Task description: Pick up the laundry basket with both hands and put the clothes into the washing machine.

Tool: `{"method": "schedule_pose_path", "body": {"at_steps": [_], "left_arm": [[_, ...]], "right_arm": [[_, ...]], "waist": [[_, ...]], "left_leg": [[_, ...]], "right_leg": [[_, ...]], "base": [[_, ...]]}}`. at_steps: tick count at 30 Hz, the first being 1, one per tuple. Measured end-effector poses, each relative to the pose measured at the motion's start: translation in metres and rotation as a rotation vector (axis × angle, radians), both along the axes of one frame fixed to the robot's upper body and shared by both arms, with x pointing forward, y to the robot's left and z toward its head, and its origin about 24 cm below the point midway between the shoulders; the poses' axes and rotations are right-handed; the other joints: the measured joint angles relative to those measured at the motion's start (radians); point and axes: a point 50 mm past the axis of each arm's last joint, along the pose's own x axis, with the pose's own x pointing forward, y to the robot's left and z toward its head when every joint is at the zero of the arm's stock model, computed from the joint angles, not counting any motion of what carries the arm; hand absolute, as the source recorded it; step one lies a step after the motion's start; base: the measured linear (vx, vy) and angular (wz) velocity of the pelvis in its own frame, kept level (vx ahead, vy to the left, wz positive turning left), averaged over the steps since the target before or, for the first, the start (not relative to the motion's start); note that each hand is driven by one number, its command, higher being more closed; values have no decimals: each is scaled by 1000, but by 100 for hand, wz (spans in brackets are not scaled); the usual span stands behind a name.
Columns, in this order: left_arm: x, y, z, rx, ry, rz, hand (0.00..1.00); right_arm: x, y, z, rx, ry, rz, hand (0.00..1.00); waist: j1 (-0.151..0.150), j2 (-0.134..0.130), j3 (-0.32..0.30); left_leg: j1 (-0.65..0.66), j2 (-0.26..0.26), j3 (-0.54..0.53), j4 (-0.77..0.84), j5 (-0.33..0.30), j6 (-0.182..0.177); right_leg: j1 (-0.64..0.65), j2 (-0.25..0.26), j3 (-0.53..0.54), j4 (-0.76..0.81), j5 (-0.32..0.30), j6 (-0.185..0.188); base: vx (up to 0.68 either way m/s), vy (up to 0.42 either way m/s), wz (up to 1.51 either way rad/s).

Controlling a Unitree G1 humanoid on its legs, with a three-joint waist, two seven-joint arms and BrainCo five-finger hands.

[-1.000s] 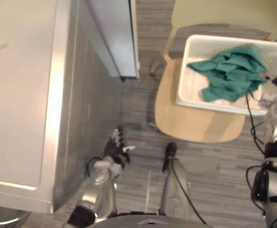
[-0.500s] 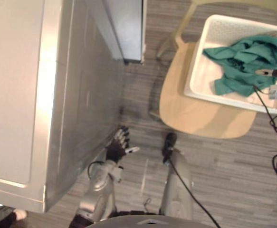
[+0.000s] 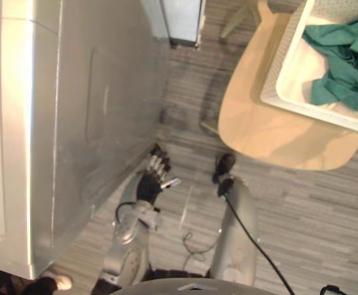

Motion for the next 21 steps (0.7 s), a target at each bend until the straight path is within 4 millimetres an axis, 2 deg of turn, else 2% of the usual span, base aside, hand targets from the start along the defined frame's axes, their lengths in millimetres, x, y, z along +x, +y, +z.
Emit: {"method": "schedule_pose_path", "body": {"at_steps": [3,5,10,11,13,21], "left_arm": [[-3,-1,6,-64,-12,2,0],[-4,-1,9,-110,-21,-7,0],[-4,0,12,-155,-29,-15,0],[-4,0,15,-163,-39,-15,0],[-4,2,21,-186,-63,-15,0],[-2,10,20,-237,-49,23,0]], "right_arm": [[-12,-11,5,-63,56,-49,0],[-18,-18,-1,-65,109,-73,0],[-24,-26,-16,-55,184,-101,0],[-27,-28,-15,-46,181,-103,100],[-31,-30,-17,-25,180,-105,100],[-35,-33,-16,45,112,-92,100]], "waist": [[3,1,-1],[3,2,-1],[21,12,2],[21,15,2],[26,15,2],[41,21,-1]], "left_leg": [[-6,-28,0,-55,40,0],[-19,-48,-1,-99,76,-2],[-41,-63,-11,-121,109,-5],[-51,-65,-20,-119,114,-5],[-55,-71,-27,-127,120,-15],[-49,-79,-26,-175,165,-22]], "right_leg": [[-30,-18,-1,11,-4,-6],[-61,-31,-5,22,-8,-13],[-102,-47,-5,69,-22,-29],[-110,-51,-8,80,-29,-32],[-120,-55,-6,93,-37,-37],[-137,-51,-3,105,-39,-44]], "base": [[-18,-53,24],[-23,-60,26],[-28,-50,17],[-50,-42,22],[-65,-40,19],[-66,-17,5]]}}
